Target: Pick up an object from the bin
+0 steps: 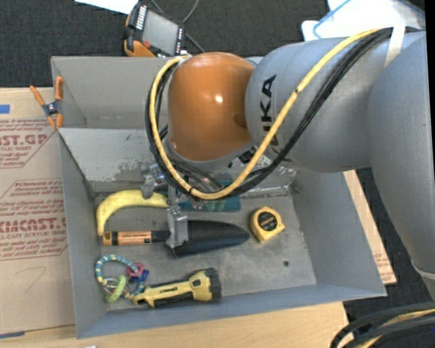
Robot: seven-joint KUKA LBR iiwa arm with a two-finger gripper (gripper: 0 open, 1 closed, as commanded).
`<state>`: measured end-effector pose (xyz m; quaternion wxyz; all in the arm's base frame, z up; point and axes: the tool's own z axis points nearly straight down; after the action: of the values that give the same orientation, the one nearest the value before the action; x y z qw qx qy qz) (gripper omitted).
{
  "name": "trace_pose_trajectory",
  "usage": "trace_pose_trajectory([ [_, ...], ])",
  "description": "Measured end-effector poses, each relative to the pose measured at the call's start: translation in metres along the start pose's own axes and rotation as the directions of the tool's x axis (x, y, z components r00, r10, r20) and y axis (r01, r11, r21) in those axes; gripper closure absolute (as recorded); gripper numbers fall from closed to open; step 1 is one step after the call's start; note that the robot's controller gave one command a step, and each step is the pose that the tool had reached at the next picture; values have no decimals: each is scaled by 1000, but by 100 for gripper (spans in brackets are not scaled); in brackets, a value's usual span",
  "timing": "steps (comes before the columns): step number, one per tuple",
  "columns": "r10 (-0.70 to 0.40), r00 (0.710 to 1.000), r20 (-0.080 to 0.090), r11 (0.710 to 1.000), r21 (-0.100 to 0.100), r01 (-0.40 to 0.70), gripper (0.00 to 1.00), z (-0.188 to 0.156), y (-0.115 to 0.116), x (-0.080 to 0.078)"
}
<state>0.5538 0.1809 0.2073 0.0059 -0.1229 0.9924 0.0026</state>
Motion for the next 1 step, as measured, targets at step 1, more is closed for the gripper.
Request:
trace_pose_trajectory([
  [1,56,998,7,998,-1,-56,0,19,-2,8],
])
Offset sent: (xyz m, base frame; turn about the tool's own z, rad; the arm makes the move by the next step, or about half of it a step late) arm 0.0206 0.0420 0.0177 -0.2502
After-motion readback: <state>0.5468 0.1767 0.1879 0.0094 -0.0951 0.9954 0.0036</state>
